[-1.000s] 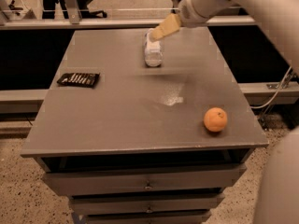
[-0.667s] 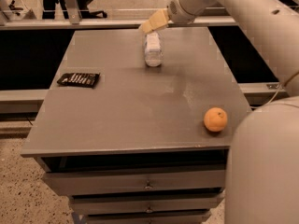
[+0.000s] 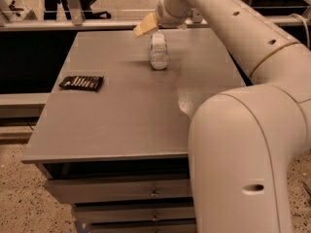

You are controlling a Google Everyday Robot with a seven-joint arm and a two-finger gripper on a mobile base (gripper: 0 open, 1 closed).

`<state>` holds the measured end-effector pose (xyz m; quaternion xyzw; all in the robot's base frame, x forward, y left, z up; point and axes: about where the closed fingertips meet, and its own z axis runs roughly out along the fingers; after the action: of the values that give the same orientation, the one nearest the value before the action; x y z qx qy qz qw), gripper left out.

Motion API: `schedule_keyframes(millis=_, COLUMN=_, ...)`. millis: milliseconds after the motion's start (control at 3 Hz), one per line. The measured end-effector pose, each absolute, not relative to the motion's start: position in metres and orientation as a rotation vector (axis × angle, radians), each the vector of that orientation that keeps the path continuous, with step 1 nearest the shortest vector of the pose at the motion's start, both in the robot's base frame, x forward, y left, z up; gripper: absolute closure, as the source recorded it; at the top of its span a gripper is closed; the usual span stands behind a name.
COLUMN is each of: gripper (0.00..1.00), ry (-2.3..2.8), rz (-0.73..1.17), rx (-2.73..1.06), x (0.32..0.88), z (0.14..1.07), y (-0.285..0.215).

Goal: Place blue plastic bottle upright

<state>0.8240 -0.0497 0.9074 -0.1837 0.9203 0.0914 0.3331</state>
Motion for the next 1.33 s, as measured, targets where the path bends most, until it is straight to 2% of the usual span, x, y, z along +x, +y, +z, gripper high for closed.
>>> schedule_keyframes(millis=667, gripper=0.00, ry=2.497, rz=0.107, rx=-0.443, x=0.841, z=0.886, y=-0.043)
schedule_keyframes(millis=1333, gripper=0.00, ry=2.595, rz=0.054, rx=-0.428, x=0.843, z=0.866, y=-0.041)
